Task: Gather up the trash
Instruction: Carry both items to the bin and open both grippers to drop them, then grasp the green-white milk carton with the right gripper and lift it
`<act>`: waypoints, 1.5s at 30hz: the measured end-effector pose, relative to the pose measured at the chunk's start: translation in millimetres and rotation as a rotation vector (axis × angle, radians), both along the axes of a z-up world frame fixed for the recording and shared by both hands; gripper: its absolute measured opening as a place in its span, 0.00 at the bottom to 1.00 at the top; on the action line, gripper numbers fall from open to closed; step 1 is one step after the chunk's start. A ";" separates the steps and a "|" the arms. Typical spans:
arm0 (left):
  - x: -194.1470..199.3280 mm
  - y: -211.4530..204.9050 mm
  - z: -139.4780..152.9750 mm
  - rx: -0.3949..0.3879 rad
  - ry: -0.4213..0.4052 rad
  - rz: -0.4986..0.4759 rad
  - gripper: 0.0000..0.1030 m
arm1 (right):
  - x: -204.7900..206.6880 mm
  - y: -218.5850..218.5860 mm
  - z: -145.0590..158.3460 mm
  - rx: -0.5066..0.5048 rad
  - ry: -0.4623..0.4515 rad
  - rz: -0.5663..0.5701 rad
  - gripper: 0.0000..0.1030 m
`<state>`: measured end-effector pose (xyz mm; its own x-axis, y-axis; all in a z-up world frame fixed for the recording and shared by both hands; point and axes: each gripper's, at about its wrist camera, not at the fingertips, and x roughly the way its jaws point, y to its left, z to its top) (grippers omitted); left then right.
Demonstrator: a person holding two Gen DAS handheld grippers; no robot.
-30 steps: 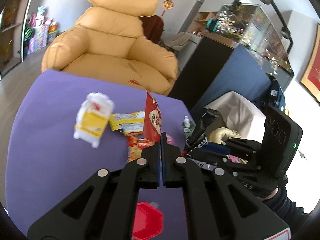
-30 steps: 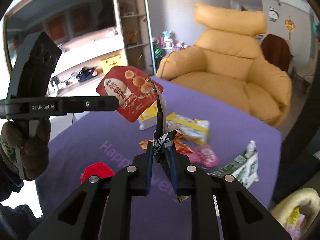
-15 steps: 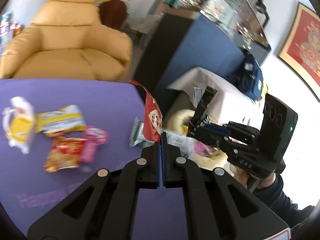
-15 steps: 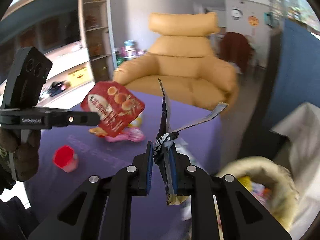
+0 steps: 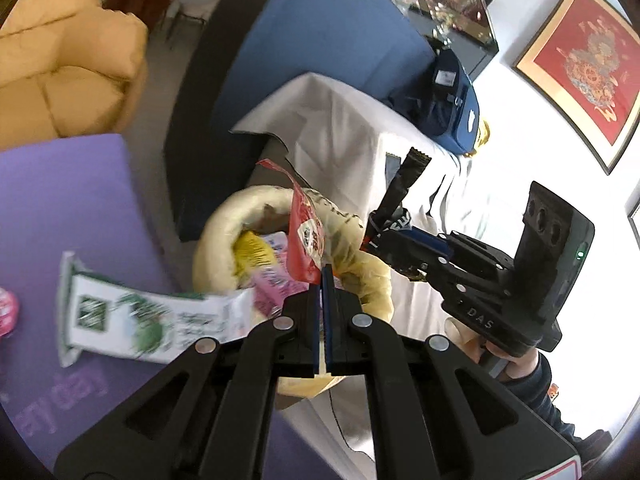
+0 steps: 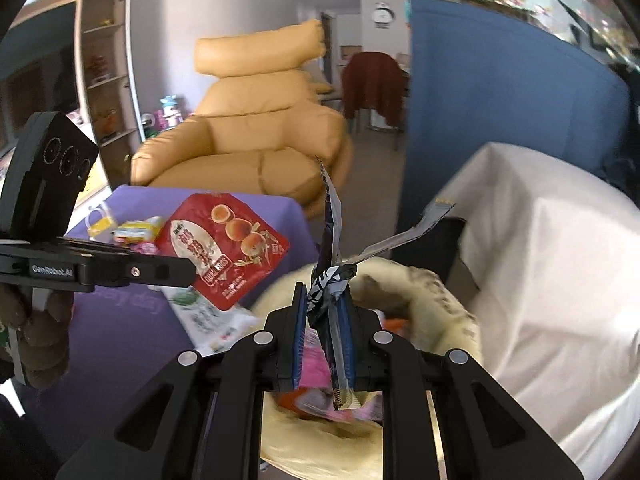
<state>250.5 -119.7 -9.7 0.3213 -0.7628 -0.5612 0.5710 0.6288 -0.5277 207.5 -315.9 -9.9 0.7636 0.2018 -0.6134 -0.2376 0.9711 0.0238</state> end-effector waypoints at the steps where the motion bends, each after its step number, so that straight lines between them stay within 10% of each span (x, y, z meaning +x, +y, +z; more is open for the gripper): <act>1: 2.2 -7.7 -3.2 0.008 0.006 -0.008 0.01 | -0.5 -3.7 -1.3 0.001 0.002 -0.008 0.16; 13: 19.8 -57.8 -43.6 0.077 0.103 -0.078 0.02 | 3.6 -31.4 -24.7 0.036 0.044 -0.061 0.16; 19: 30.3 -58.7 -49.8 0.062 0.149 -0.066 0.32 | 7.9 -31.9 -32.3 0.037 0.070 -0.064 0.16; 40: -1.2 89.3 -15.5 0.140 -0.021 0.315 0.45 | 70.9 12.3 -93.1 0.000 0.310 -0.026 0.16; 45: -11.9 112.2 -8.1 0.141 -0.061 0.323 0.51 | 58.9 12.5 -81.0 -0.014 0.291 -0.040 0.39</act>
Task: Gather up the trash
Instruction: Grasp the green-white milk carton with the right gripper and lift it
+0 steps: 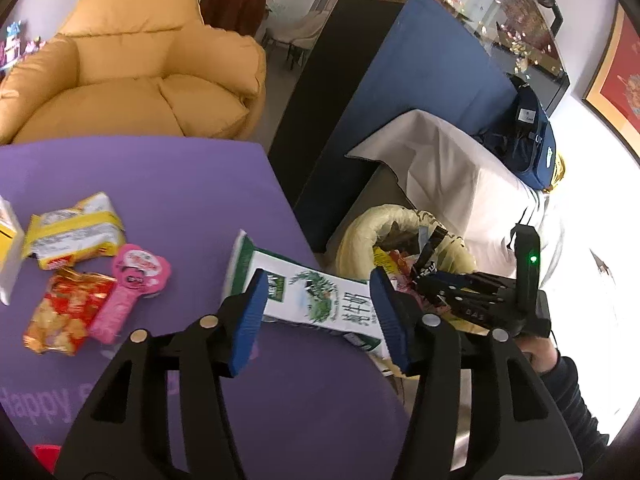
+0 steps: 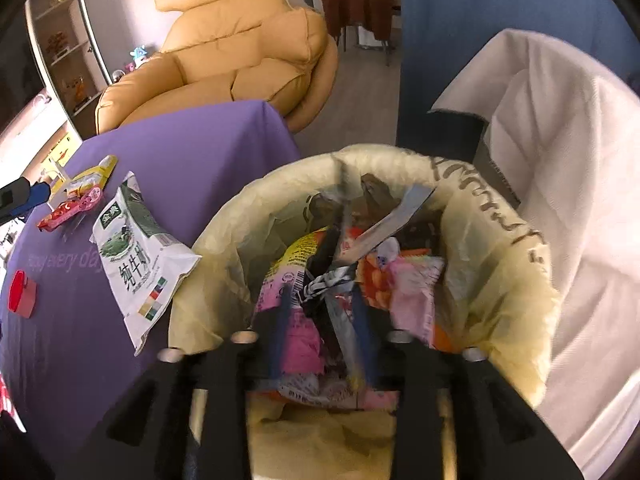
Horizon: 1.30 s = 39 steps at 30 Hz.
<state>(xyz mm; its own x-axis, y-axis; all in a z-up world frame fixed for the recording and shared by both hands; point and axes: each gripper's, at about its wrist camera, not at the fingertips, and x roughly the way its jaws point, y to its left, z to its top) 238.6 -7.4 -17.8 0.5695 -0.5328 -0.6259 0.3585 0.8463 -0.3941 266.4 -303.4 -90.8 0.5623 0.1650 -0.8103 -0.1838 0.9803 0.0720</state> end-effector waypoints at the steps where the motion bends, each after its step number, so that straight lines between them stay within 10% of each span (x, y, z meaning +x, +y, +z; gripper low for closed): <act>1: -1.3 2.5 1.2 0.002 -0.005 0.002 0.52 | -3.8 0.9 3.6 -0.013 -0.012 0.002 0.51; 9: -10.2 44.7 12.4 -0.008 -0.030 0.054 0.53 | -30.9 3.0 34.6 -0.023 -0.094 0.006 0.55; 15: -16.9 92.1 15.1 0.022 -0.052 0.148 0.53 | -39.8 57.2 52.2 0.072 -0.135 0.226 0.55; 28: -12.2 168.0 -8.6 0.035 0.005 0.240 0.53 | 31.2 138.3 11.9 0.161 -0.037 0.367 0.55; 39: 20.9 156.1 -34.7 0.092 0.073 0.138 0.53 | -23.1 172.2 -10.2 0.186 0.029 0.430 0.56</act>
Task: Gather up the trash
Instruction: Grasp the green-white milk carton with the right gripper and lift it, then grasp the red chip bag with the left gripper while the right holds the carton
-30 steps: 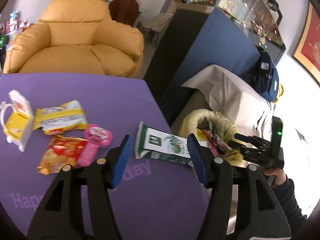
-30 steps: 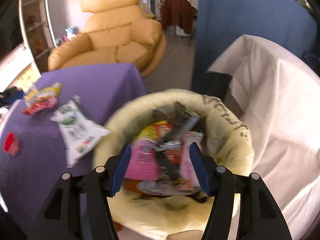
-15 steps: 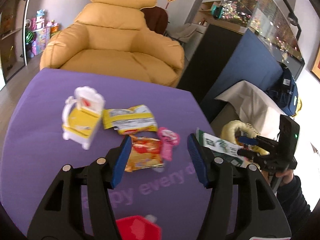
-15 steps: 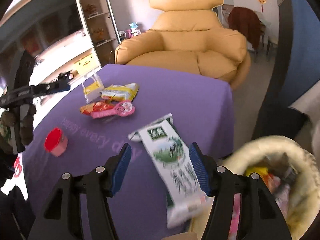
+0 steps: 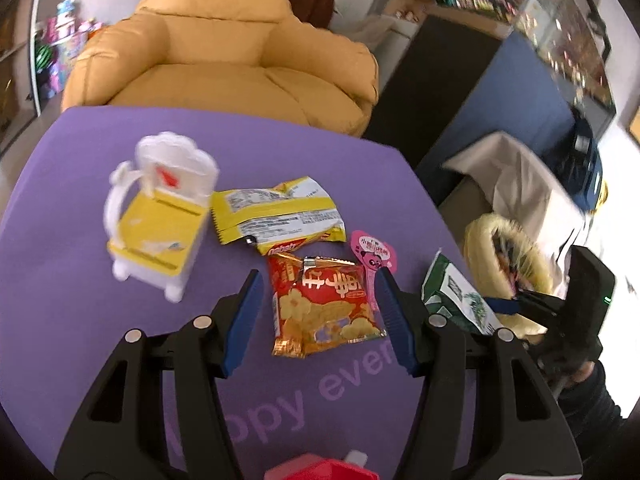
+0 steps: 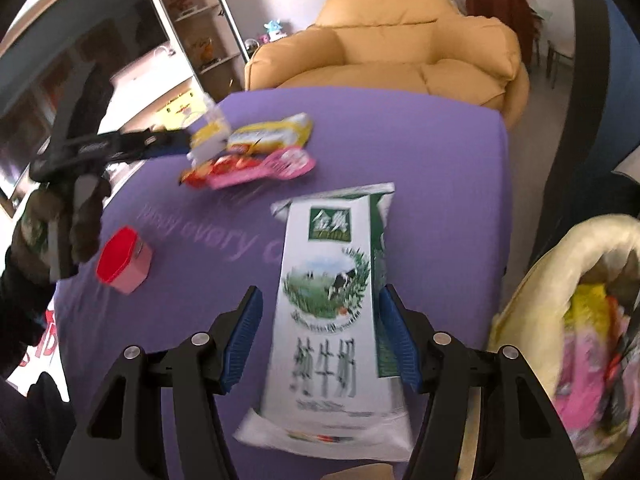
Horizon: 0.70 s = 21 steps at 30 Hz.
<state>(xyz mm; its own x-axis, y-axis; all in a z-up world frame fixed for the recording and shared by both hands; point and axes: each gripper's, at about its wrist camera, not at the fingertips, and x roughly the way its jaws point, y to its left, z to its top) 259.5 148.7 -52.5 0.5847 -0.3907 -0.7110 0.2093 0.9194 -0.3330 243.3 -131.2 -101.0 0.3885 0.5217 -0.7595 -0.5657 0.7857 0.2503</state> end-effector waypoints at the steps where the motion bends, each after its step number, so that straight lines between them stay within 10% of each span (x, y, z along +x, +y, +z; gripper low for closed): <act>1: 3.8 -4.6 -2.7 0.023 0.015 -0.015 0.53 | -2.7 2.8 -1.8 -0.003 0.008 -0.009 0.56; 16: 22.3 -14.2 -35.6 0.060 0.204 -0.033 0.53 | -13.1 9.4 -17.0 -0.029 -0.007 -0.110 0.58; 21: 15.1 -14.9 -33.5 0.058 0.192 -0.028 0.22 | -17.3 15.7 -17.9 -0.064 -0.040 -0.126 0.58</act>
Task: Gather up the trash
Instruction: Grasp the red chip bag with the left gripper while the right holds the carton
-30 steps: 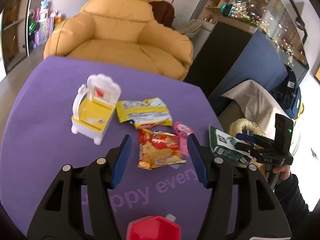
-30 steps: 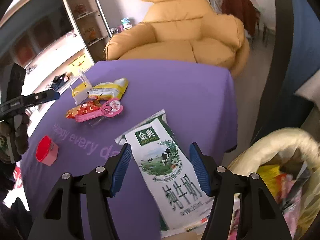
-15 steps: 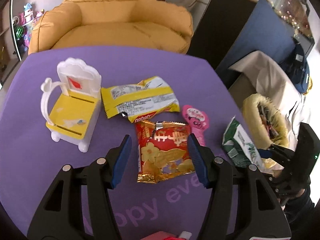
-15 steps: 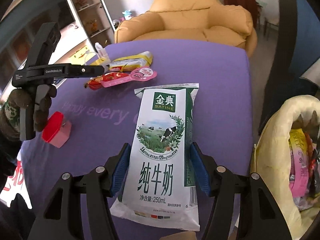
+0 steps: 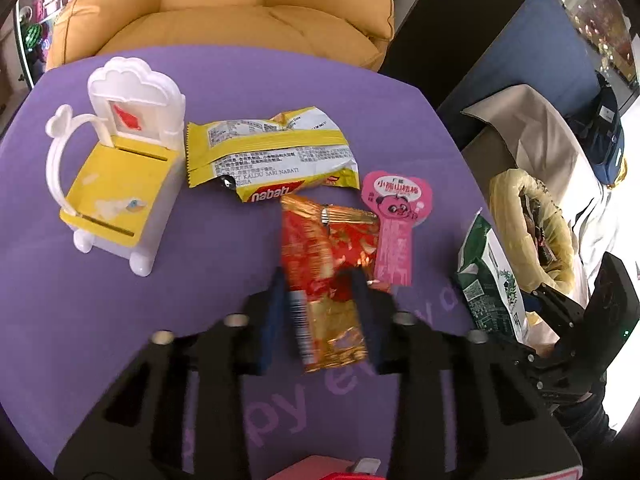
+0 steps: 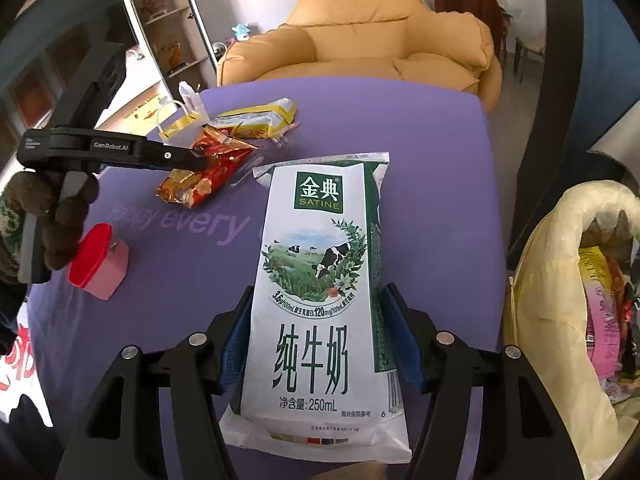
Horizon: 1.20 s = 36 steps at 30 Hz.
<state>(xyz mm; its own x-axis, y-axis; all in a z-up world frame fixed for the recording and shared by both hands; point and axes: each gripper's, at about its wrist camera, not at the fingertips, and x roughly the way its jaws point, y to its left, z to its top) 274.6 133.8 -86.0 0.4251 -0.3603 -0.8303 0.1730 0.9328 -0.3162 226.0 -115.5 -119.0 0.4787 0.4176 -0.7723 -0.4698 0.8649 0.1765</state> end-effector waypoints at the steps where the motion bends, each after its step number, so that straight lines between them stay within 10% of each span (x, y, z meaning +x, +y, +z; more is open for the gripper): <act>1: -1.2 0.3 1.3 -0.005 -0.004 0.003 0.19 | -1.2 1.1 0.0 -0.007 -0.005 -0.008 0.58; 15: -71.5 3.8 7.4 -0.140 -0.049 0.015 0.17 | -8.8 -0.8 2.6 -0.036 0.019 0.050 0.58; 36: -98.6 -0.5 38.4 -0.090 -0.212 0.071 0.16 | -4.8 22.2 31.3 -0.174 -0.005 0.110 0.58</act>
<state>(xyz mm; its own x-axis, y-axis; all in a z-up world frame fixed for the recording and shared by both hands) 175.9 133.2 -47.6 0.6134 -0.3915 -0.6859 0.1789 0.9148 -0.3622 221.2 -93.3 -87.7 0.4416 0.3278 -0.8352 -0.5635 0.8257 0.0261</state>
